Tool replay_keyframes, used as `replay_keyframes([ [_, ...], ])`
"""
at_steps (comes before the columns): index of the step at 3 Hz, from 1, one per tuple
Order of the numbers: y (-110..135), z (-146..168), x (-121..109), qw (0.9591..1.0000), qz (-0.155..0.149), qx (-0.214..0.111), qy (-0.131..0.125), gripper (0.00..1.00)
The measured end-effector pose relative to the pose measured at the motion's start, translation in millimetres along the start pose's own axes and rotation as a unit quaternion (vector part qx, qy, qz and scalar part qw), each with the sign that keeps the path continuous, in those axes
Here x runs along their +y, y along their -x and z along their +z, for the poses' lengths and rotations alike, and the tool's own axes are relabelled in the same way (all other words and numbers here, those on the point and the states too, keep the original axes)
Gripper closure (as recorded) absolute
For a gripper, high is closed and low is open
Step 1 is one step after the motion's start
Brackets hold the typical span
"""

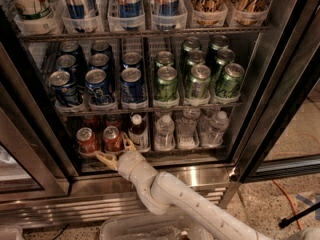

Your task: Pick coke can from bottom shelf of fridge

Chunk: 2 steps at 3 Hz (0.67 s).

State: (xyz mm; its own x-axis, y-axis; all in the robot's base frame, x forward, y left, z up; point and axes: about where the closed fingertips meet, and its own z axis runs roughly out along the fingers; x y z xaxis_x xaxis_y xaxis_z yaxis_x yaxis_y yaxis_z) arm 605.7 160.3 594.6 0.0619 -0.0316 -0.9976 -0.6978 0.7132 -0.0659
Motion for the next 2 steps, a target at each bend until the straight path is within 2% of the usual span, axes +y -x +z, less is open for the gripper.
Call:
replay_keyframes([
  [2,0.5,11.5,-13.4,0.9998,-0.006,0.005,-0.019,0.26],
])
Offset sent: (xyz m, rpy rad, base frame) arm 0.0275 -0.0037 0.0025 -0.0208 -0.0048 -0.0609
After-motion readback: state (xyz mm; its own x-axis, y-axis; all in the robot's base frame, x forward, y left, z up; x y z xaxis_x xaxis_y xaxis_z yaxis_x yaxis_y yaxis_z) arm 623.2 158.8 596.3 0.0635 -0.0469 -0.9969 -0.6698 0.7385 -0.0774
